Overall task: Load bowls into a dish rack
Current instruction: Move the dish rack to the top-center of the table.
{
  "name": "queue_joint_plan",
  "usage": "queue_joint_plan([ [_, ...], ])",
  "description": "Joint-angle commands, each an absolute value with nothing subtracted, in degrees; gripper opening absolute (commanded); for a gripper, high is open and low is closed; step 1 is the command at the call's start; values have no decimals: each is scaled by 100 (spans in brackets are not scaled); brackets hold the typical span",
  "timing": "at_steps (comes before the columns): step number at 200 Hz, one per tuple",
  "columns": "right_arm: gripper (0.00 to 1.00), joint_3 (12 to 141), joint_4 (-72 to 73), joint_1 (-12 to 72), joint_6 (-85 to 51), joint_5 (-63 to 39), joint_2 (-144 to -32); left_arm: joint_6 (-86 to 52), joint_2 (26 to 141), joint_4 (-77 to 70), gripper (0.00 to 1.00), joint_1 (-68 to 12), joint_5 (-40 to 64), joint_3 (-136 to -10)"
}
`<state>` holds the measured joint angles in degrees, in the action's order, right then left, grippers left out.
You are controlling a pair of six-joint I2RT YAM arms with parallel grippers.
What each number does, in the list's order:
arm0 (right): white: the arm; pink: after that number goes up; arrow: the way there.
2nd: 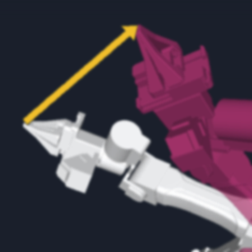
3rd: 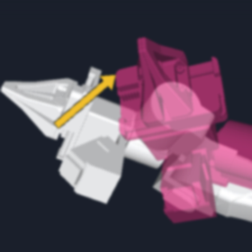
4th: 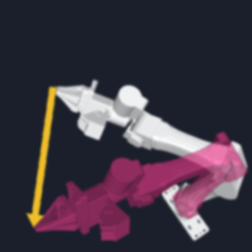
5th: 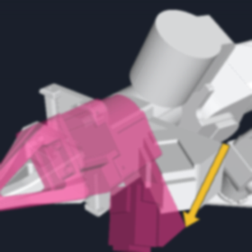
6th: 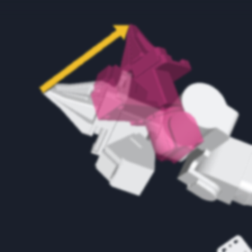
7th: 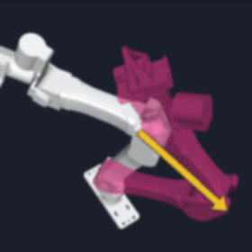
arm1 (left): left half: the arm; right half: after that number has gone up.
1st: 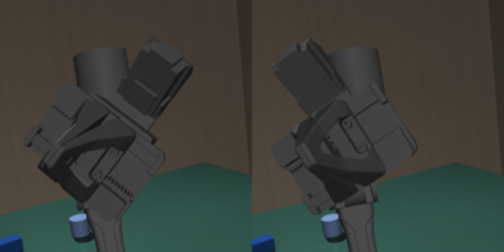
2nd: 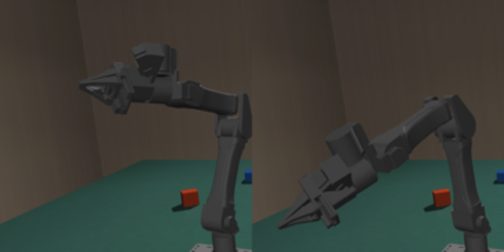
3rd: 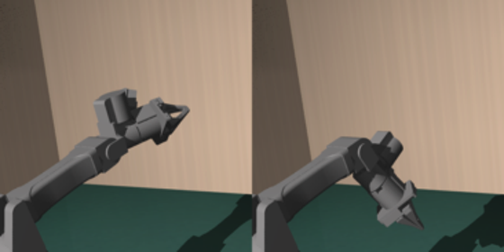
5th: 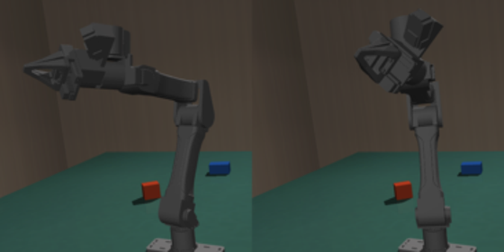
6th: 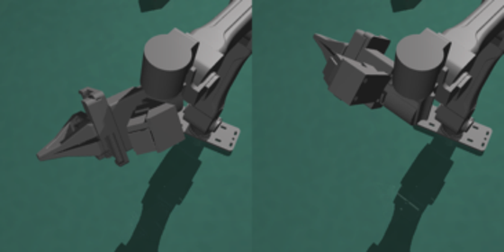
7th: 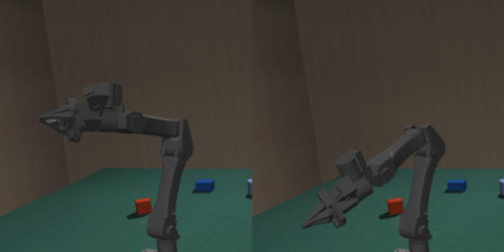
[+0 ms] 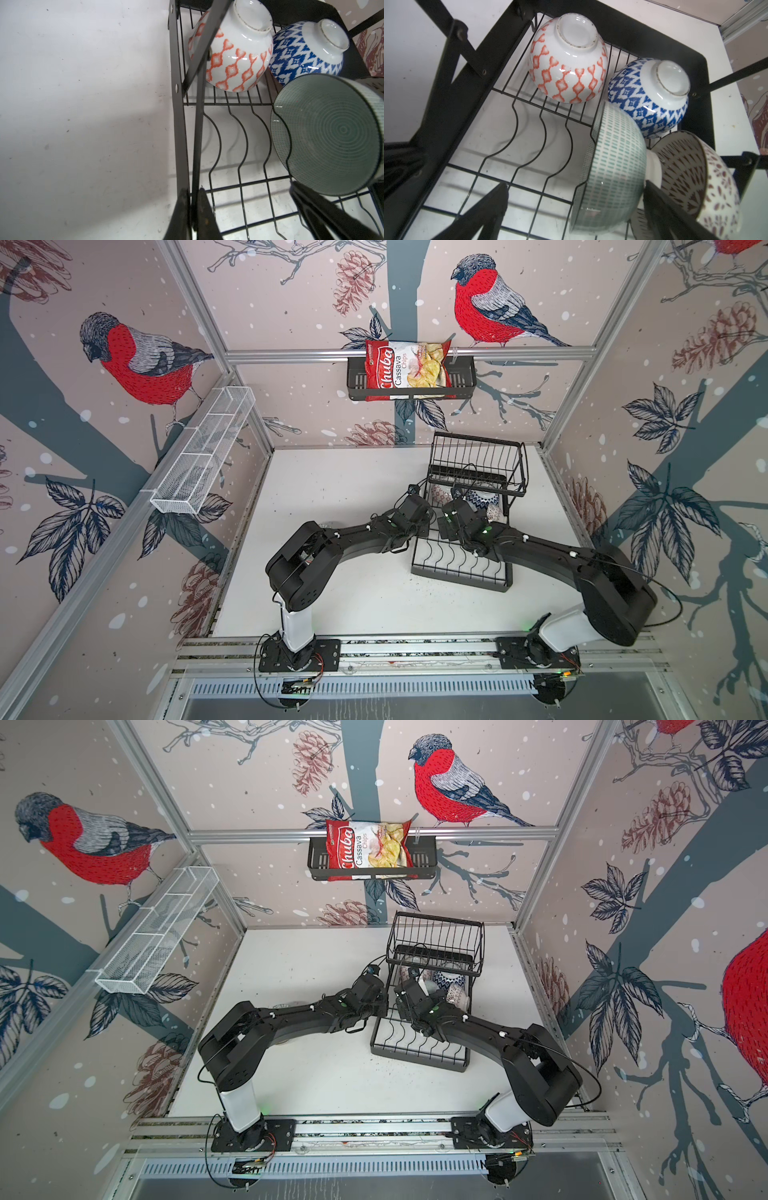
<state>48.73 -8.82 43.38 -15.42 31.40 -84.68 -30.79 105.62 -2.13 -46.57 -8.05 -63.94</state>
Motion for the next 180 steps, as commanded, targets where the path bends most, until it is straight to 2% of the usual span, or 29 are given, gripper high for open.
queue_joint_plan([
  [1, 100, 4966, 581, 4326, -1739, 3802, -8143, -3234, 10644, 644, 0, -4641, -659, -6338],
  [86, 99, 4588, 1066, 3873, -1848, 2713, -7529, -3310, 10652, 580, 0, -4638, -686, -6319],
  [180, 100, 4677, 1433, 3498, -1649, 1869, -7842, -3388, 10945, 598, 0, -4573, -759, -6611],
])
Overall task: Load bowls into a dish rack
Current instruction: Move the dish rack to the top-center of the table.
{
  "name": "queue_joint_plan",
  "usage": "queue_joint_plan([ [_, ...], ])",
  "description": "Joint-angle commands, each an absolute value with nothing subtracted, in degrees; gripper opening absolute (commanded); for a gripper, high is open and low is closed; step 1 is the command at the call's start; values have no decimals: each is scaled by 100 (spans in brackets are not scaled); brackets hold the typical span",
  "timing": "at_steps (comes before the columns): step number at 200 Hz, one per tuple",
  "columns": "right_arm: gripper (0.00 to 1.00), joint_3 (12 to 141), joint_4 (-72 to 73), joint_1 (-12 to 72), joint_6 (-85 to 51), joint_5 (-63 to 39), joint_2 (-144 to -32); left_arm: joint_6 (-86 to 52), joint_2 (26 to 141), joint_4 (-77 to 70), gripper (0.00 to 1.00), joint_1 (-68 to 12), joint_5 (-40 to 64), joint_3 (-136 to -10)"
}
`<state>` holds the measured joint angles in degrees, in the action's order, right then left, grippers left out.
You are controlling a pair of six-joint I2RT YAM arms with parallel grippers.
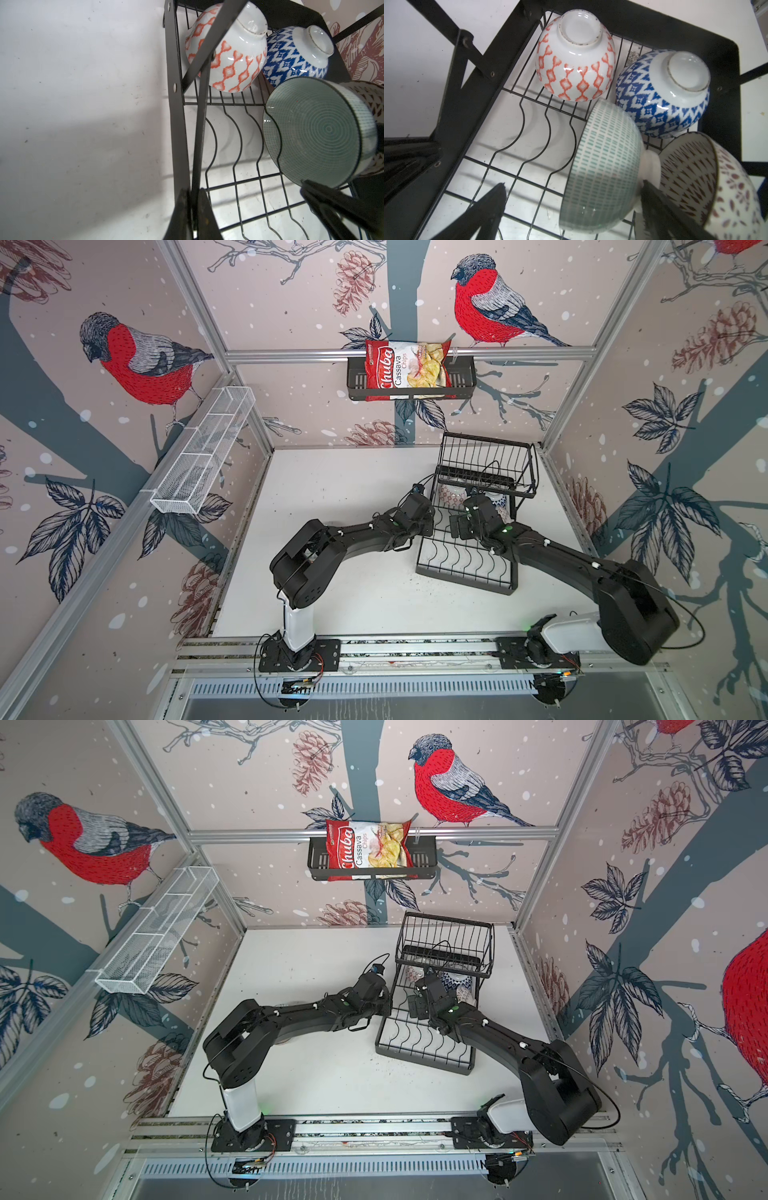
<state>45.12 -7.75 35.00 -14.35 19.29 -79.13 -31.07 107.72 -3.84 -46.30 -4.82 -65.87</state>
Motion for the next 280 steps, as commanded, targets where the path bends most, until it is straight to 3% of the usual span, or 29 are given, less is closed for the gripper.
queue_joint_plan([
  [1, 100, 4672, 1442, 3502, -1646, 1866, -7841, -3386, 10948, 598, 0, -4572, -757, -6615],
  [95, 100, 3812, 2480, 3691, -827, 3034, -7418, -3424, 11041, 528, 0, -4546, -644, -6636],
  [190, 100, 3791, 3107, 4196, 981, 3947, -8224, -3358, 11057, 529, 0, -4544, -588, -6697],
  [280, 100, 3819, 2815, 4205, 225, 3395, -7838, -3371, 11040, 531, 0, -4493, -598, -6682],
])
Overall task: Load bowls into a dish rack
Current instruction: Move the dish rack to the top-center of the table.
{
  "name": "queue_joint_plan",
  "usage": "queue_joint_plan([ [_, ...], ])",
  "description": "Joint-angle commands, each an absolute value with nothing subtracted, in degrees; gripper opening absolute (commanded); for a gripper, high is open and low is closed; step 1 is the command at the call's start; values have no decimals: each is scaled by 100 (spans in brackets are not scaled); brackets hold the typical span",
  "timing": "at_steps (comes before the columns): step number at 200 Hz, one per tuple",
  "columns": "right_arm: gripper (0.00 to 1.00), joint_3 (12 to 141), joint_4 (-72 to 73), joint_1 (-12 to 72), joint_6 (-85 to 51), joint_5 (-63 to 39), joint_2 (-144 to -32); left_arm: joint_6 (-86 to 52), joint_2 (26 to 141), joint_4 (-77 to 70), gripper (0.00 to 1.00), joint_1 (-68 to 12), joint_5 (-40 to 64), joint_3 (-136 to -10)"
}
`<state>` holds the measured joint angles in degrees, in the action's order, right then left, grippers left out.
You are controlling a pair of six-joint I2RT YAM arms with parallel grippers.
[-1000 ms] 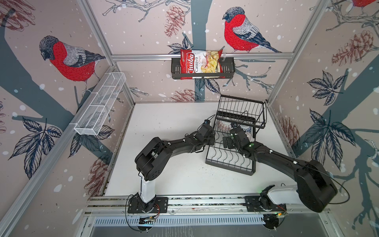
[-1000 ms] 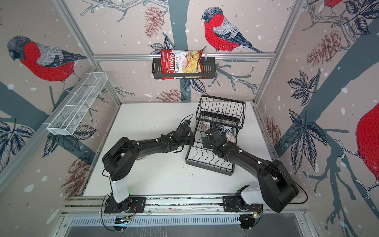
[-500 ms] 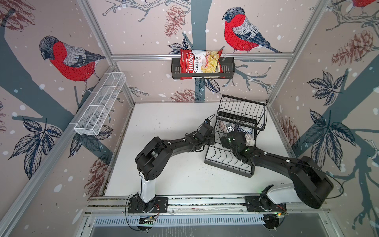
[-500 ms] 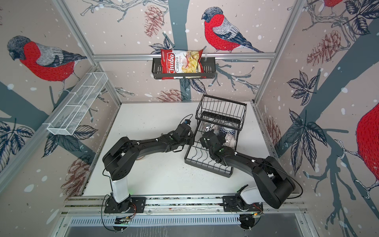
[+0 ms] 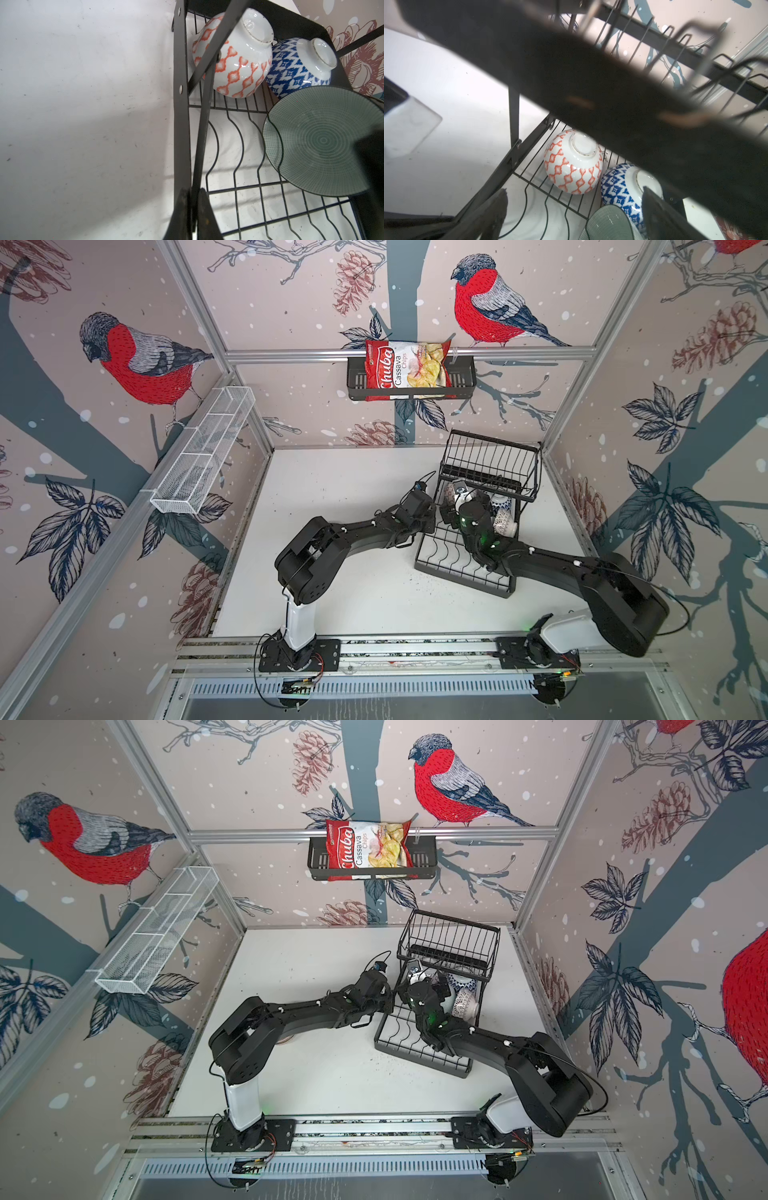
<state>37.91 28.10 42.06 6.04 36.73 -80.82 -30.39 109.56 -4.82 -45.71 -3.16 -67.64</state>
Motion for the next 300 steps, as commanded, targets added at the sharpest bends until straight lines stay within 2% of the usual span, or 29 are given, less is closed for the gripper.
queue_joint_plan([
  [1, 100, 3821, 2800, 4203, 209, 3376, -7821, -3373, 11039, 525, 0, -4488, -598, -6676],
  [66, 100, 4385, 1018, 3847, -1477, 2211, -7206, -3371, 11052, 451, 0, -4425, -504, -6648],
  [118, 100, 4871, -304, 3729, -2259, 1925, -6593, -3366, 11092, 422, 0, -4395, -473, -6653],
  [151, 99, 4886, -406, 3643, -2458, 1872, -6033, -3378, 11101, 387, 0, -4353, -464, -6627],
  [181, 97, 5071, -555, 3569, -2497, 2013, -5727, -3371, 11131, 387, 0, -4293, -479, -6630],
  [223, 93, 5425, -831, 3387, -2450, 2721, -5704, -3364, 11102, 387, 0, -4176, -542, -6579],
  [300, 90, 5697, -977, 2584, -2537, 3474, -5849, -3388, 10935, 388, 0, -3965, -721, -6349],
])
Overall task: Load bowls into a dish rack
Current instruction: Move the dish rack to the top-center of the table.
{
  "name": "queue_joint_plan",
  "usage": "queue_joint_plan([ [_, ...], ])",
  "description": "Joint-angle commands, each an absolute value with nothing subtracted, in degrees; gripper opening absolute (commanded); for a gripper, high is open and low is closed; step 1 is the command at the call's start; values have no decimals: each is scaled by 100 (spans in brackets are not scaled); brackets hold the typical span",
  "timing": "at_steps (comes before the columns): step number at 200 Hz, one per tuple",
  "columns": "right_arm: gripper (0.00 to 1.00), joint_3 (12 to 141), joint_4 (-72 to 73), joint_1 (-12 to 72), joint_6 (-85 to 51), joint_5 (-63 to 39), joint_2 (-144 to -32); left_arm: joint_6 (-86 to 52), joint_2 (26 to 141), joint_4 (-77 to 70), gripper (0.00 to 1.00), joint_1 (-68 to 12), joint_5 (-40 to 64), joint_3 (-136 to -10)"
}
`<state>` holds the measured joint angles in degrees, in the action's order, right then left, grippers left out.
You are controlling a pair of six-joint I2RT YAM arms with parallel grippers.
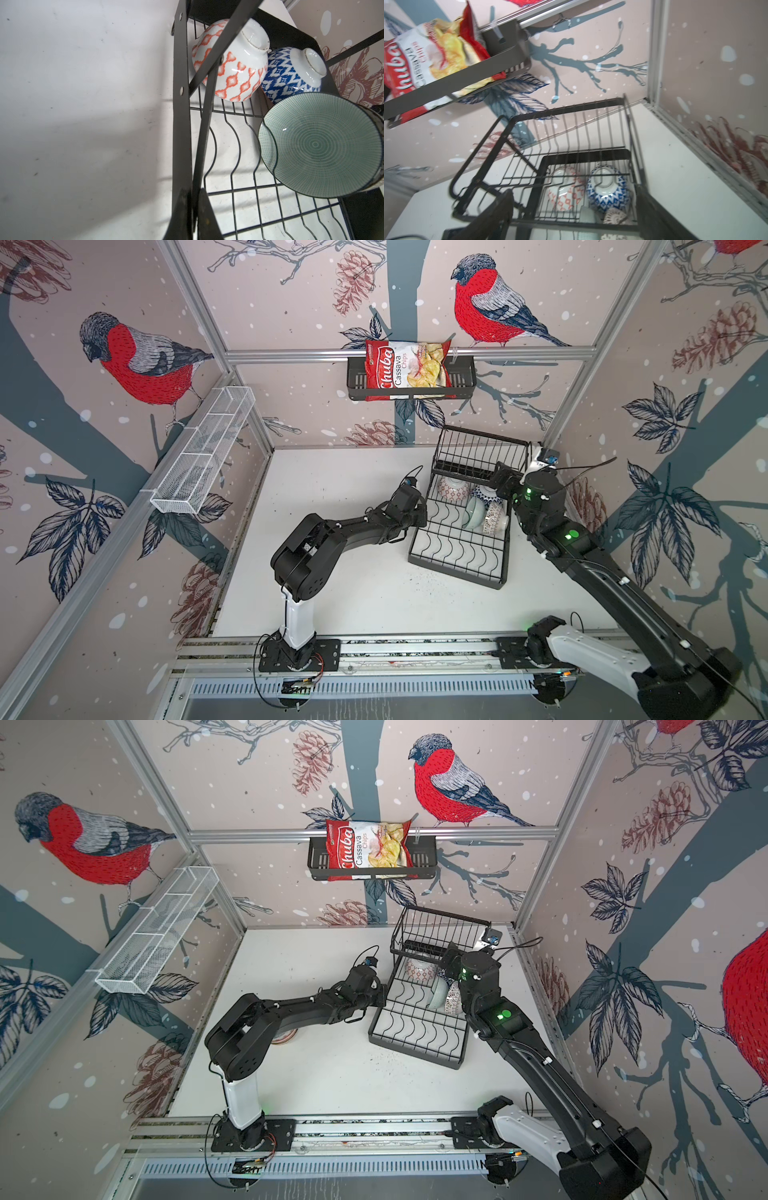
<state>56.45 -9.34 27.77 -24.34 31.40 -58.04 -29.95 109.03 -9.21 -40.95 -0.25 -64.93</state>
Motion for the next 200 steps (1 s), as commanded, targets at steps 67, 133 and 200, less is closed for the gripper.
queue_joint_plan([
  [67, 83, 5903, -1102, 1633, -2681, 2900, -6239, -3431, 10750, 396, 0, -3846, -836, -6137],
  [133, 76, 6184, -1151, 1066, -2510, 1499, -6741, -3491, 10657, 404, 0, -3828, -848, -5988],
  [200, 69, 6413, -1143, 1002, -2527, 856, -7154, -3543, 10514, 397, 0, -3820, -847, -5838],
])
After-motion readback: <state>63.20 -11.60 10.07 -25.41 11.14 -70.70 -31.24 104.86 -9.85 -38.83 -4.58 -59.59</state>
